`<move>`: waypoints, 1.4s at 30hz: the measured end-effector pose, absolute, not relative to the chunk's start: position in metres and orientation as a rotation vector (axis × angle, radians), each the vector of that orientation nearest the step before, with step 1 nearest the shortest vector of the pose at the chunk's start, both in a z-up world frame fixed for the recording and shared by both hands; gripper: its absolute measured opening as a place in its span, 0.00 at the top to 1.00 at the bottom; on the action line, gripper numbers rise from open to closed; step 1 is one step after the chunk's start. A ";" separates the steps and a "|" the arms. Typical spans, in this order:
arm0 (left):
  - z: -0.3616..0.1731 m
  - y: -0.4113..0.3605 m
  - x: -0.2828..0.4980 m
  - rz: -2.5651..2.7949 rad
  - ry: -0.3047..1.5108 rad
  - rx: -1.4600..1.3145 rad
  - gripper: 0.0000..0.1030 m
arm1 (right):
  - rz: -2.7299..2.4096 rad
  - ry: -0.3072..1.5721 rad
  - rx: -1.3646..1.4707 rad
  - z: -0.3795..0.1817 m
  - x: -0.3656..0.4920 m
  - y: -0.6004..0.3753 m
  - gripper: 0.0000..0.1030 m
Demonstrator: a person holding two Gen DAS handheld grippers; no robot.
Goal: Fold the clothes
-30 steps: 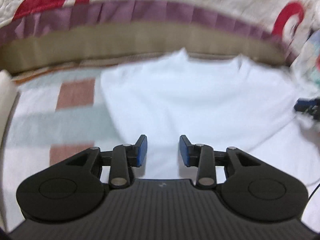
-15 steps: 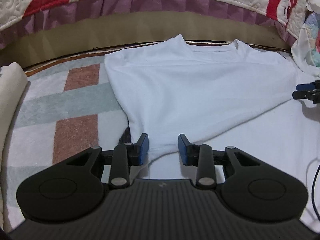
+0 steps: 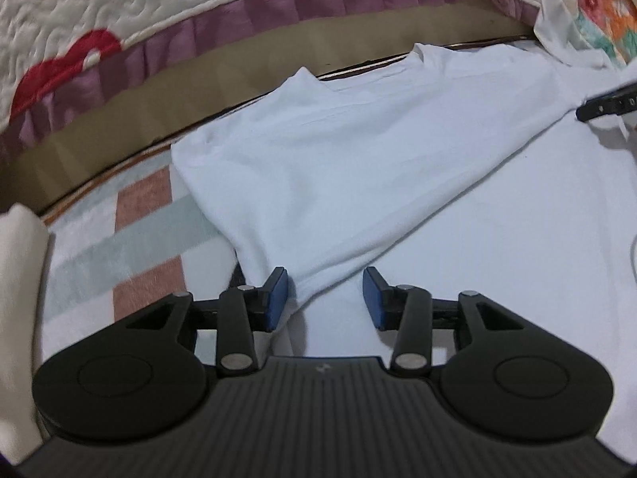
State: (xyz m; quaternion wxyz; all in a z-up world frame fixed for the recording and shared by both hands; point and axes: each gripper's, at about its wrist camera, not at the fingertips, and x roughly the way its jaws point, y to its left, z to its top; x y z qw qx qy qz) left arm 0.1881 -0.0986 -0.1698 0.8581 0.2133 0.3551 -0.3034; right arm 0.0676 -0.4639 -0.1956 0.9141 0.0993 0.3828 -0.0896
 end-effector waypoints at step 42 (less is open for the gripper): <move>-0.154 -0.097 0.349 -0.502 0.779 0.318 0.95 | -0.155 0.638 0.297 -0.188 0.079 -0.500 0.94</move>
